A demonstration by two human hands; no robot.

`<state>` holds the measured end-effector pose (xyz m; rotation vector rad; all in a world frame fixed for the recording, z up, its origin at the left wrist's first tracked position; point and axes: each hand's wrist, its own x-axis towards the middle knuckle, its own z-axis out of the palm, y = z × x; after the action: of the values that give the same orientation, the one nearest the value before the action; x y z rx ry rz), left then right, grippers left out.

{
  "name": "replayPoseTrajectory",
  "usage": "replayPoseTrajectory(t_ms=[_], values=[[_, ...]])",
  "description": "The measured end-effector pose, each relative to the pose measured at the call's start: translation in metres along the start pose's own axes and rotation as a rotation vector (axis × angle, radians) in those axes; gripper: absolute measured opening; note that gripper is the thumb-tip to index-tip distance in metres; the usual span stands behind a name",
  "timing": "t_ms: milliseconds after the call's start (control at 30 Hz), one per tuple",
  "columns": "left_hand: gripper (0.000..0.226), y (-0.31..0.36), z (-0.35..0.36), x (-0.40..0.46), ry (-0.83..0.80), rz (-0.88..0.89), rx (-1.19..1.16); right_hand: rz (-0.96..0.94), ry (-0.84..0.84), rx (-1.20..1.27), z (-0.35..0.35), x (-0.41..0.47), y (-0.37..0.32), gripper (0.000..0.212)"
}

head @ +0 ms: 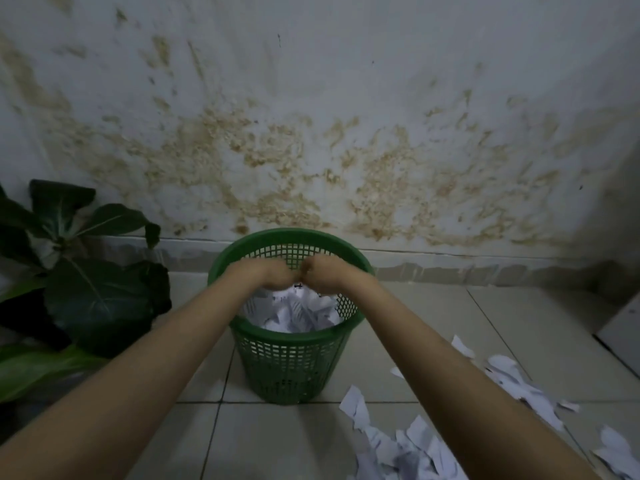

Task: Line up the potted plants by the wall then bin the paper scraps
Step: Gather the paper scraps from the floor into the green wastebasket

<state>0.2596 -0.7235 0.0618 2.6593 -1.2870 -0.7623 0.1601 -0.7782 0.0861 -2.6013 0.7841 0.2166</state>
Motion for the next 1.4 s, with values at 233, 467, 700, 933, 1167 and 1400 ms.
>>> replayPoseTrajectory(t_ms=[233, 467, 700, 933, 1167, 1400], values=[[0.070, -0.009, 0.028, -0.020, -0.335, -0.173, 0.343, 0.126, -0.374, -0.126, 0.032, -0.007, 0.004, 0.070], [0.078, 0.021, -0.010, -0.035, -0.138, 0.025, 0.459, 0.077, -0.178, -0.321, 0.004, -0.016, -0.003, 0.052], [0.070, 0.074, 0.015, -0.074, 0.089, 0.275, 0.472, 0.125, 0.072, -0.146, 0.004, -0.068, 0.053, 0.046], [0.067, 0.152, 0.052, -0.092, 0.177, 0.488, 0.585, 0.326, 0.203, 0.109, -0.006, -0.175, 0.134, 0.049], [0.066, 0.207, 0.122, -0.083, -0.009, 0.644, 0.653, 0.638, 0.196, 0.228, 0.009, -0.262, 0.216, 0.045], [0.068, 0.209, 0.184, -0.052, -0.202, 0.575, 0.639, 0.945, 0.153, 0.364, 0.077, -0.304, 0.285, 0.048]])
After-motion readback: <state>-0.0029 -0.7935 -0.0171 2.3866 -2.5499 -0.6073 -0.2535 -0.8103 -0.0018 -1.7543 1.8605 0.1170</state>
